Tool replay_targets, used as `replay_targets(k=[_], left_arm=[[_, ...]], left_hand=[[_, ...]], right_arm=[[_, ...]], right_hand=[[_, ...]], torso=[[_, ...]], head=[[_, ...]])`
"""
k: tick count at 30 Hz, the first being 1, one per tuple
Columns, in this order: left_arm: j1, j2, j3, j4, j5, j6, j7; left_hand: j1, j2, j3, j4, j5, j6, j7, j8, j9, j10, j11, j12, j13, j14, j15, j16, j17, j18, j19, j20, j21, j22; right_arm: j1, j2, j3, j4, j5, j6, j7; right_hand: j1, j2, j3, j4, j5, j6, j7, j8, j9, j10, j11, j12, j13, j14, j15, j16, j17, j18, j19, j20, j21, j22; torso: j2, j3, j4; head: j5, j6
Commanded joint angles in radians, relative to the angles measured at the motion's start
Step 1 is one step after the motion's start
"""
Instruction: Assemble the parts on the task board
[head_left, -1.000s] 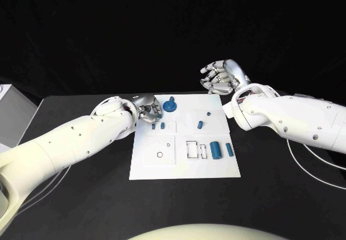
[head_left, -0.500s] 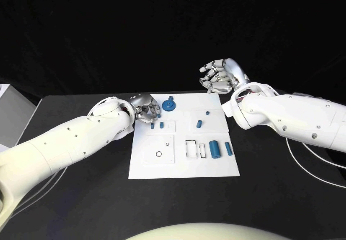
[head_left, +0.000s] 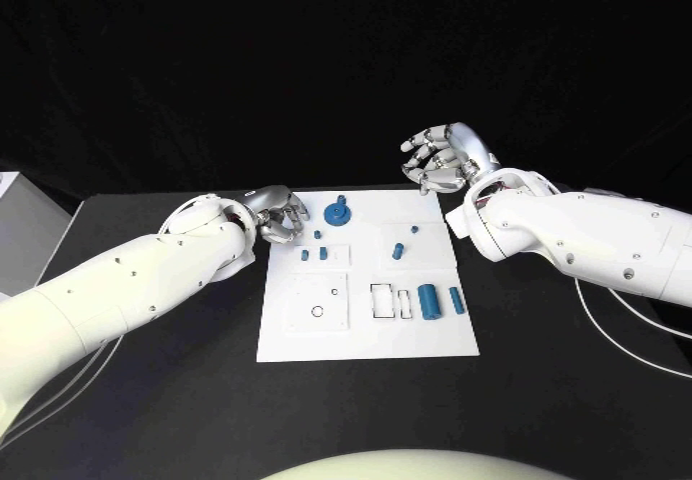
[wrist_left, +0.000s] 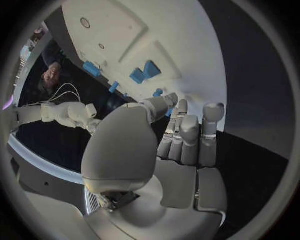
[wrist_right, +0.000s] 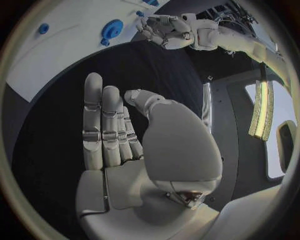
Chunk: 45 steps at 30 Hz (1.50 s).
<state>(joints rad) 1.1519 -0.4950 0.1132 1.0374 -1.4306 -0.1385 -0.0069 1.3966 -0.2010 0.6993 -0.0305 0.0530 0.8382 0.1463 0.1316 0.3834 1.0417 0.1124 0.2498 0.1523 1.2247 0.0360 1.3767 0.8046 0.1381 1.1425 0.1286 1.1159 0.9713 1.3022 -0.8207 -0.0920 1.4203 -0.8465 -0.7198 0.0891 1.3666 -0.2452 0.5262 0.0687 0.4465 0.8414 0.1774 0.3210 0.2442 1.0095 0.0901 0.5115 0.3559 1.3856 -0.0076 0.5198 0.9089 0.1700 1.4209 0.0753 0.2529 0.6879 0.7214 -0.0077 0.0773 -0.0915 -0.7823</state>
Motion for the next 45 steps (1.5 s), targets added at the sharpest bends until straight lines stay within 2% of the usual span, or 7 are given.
replay_targets(k=[1, 3, 13, 19, 28, 32, 45], left_arm=[[0.001, -0.017, 0.015, 0.008, 0.118, -0.078, 0.045], [0.001, -0.031, 0.028, 0.015, 0.215, -0.094, 0.065], [-0.016, -0.161, 0.064, 0.135, 0.709, -0.055, 0.168], [-0.087, -0.246, 0.119, 0.265, 0.906, -0.001, 0.200], [-0.206, -0.320, 0.229, 0.416, 1.079, 0.065, 0.268], [-0.242, -0.335, 0.263, 0.457, 1.081, 0.069, 0.279], [-0.281, -0.352, 0.298, 0.503, 1.061, 0.070, 0.296]], left_hand=[[-0.005, -0.007, -0.003, 0.003, 0.000, 0.019, 0.013, 0.012, 0.005, -0.008, 0.002, -0.003, 0.000, -0.016, 0.003, -0.011, -0.027, 0.014, -0.012, 0.003, -0.012, -0.013], [-0.010, -0.007, -0.006, 0.009, 0.000, 0.036, 0.017, 0.024, 0.009, -0.025, 0.009, -0.008, -0.002, -0.100, 0.008, -0.069, -0.166, 0.038, -0.099, 0.007, -0.103, -0.119], [-0.032, 0.008, -0.041, 0.041, 0.000, 0.042, 0.042, 0.034, 0.007, -0.034, 0.014, 0.027, 0.007, -0.211, 0.014, -0.200, -0.324, 0.048, -0.167, 0.014, -0.220, -0.212], [-0.032, 0.017, -0.090, 0.058, 0.000, 0.066, 0.045, 0.054, 0.010, 0.035, 0.002, 0.107, 0.041, -0.239, 0.008, -0.290, -0.371, 0.046, -0.182, 0.009, -0.308, -0.274], [-0.048, 0.018, -0.128, 0.093, -0.001, 0.056, 0.049, 0.075, 0.008, -0.015, 0.018, 0.050, 0.006, -0.260, 0.025, -0.428, -0.426, 0.046, -0.192, 0.026, -0.429, -0.361], [-0.045, 0.021, -0.134, 0.095, -0.001, 0.055, 0.049, 0.077, 0.007, -0.014, 0.018, 0.047, 0.004, -0.255, 0.025, -0.434, -0.427, 0.046, -0.184, 0.026, -0.440, -0.372], [-0.040, 0.023, -0.145, 0.099, -0.001, 0.046, 0.059, 0.077, 0.004, -0.018, 0.024, 0.040, -0.001, -0.248, 0.028, -0.443, -0.427, 0.045, -0.169, 0.026, -0.456, -0.387]], right_arm=[[-0.001, -0.005, 0.000, -0.012, -0.057, 0.114, 0.003], [-0.001, -0.007, 0.000, -0.019, -0.088, 0.152, -0.003], [-0.006, -0.015, -0.003, -0.052, -0.353, 0.324, -0.081], [-0.019, -0.014, -0.009, -0.057, -0.627, 0.391, -0.199], [-0.036, -0.010, -0.016, -0.058, -0.841, 0.445, -0.301], [-0.042, -0.005, -0.018, -0.061, -0.881, 0.461, -0.317], [-0.059, 0.016, -0.022, -0.080, -0.914, 0.497, -0.317]], right_hand=[[0.005, -0.004, 0.017, -0.010, -0.022, 0.023, -0.004, -0.008, -0.005, 0.038, -0.006, -0.061, -0.043, 0.052, -0.006, 0.140, 0.089, 0.005, 0.029, -0.007, 0.043, 0.035], [0.004, -0.004, 0.032, -0.015, -0.051, 0.037, -0.008, -0.017, -0.008, 0.066, -0.007, -0.111, -0.073, 0.085, -0.008, 0.283, 0.178, -0.016, 0.053, -0.010, 0.213, 0.153], [-0.003, -0.020, 0.055, -0.016, -0.197, 0.079, -0.019, -0.039, -0.007, 0.134, -0.013, -0.257, -0.140, 0.137, -0.009, 0.595, 0.363, -0.065, 0.099, -0.014, 0.599, 0.425], [-0.006, -0.039, 0.057, -0.013, -0.218, 0.081, -0.020, -0.048, -0.006, 0.071, 0.000, -0.326, -0.173, 0.133, 0.001, 0.621, 0.373, -0.068, 0.093, -0.009, 0.611, 0.440], [-0.008, -0.044, 0.039, -0.014, -0.236, 0.067, -0.022, -0.065, -0.008, 0.041, 0.002, -0.353, -0.196, 0.146, 0.006, 0.677, 0.396, -0.084, 0.107, -0.005, 0.727, 0.517], [-0.008, -0.044, 0.033, -0.012, -0.237, 0.063, -0.020, -0.072, -0.009, 0.043, 0.003, -0.356, -0.203, 0.151, 0.007, 0.704, 0.406, -0.090, 0.113, -0.005, 0.770, 0.545], [-0.006, -0.043, 0.022, -0.013, -0.230, 0.064, -0.018, -0.076, -0.009, 0.034, 0.005, -0.363, -0.213, 0.150, 0.009, 0.710, 0.403, -0.090, 0.112, -0.005, 0.769, 0.547]], torso=[[-0.001, 0.0000, 0.0014], [-0.002, 0.0002, 0.0016], [-0.007, -0.0023, 0.0079], [-0.016, -0.0100, 0.0172], [-0.019, -0.0150, 0.0199], [-0.019, -0.0164, 0.0199], [-0.018, -0.0135, 0.0184]], head=[[-0.002, 0.007], [-0.002, 0.010], [-0.026, 0.029], [-0.062, 0.033], [-0.069, 0.038], [-0.071, 0.039], [-0.067, 0.037]])
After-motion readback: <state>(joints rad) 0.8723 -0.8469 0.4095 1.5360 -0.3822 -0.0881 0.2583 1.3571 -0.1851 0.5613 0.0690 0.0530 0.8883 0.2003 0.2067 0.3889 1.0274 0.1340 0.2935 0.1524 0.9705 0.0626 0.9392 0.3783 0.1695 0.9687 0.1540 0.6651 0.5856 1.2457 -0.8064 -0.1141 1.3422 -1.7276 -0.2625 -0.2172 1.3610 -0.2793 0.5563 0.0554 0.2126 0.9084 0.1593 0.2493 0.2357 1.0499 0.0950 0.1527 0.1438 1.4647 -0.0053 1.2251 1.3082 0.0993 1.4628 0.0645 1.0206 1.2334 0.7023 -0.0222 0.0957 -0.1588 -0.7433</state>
